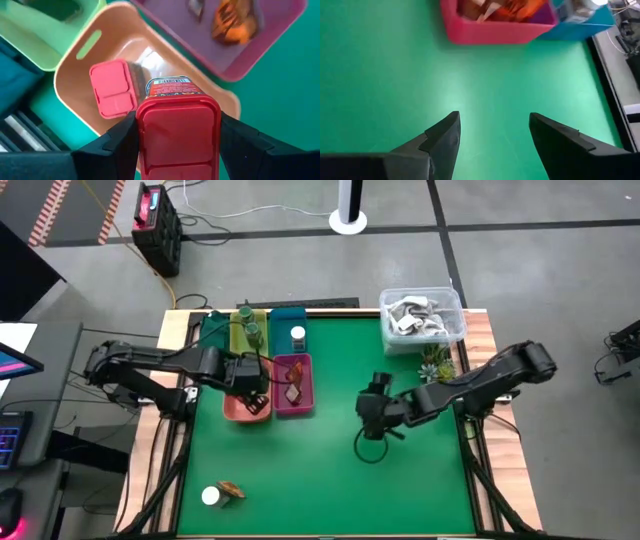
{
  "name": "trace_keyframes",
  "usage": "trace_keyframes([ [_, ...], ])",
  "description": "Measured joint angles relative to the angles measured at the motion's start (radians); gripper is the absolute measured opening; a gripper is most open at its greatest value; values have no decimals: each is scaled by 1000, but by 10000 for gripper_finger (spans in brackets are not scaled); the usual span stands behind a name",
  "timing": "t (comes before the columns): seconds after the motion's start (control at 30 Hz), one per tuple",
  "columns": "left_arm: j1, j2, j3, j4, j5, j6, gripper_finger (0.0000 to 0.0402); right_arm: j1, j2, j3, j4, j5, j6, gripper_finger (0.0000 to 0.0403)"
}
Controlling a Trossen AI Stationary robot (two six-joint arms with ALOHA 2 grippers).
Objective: Sort spices by type
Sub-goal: Put the red seasoning can into the orange bin
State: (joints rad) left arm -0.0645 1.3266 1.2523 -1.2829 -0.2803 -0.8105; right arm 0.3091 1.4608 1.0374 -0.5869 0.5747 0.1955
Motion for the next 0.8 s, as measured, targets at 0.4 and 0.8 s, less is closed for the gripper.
trace_keyframes([
  [0.4, 81, 0, -168, 138, 10, 195, 217, -3, -204, -102, 159, -1, -46, 269],
  [0.8, 117, 0, -242, 198, 20, 219, 237, -25, -197, -102, 192, -4, -91, 269],
])
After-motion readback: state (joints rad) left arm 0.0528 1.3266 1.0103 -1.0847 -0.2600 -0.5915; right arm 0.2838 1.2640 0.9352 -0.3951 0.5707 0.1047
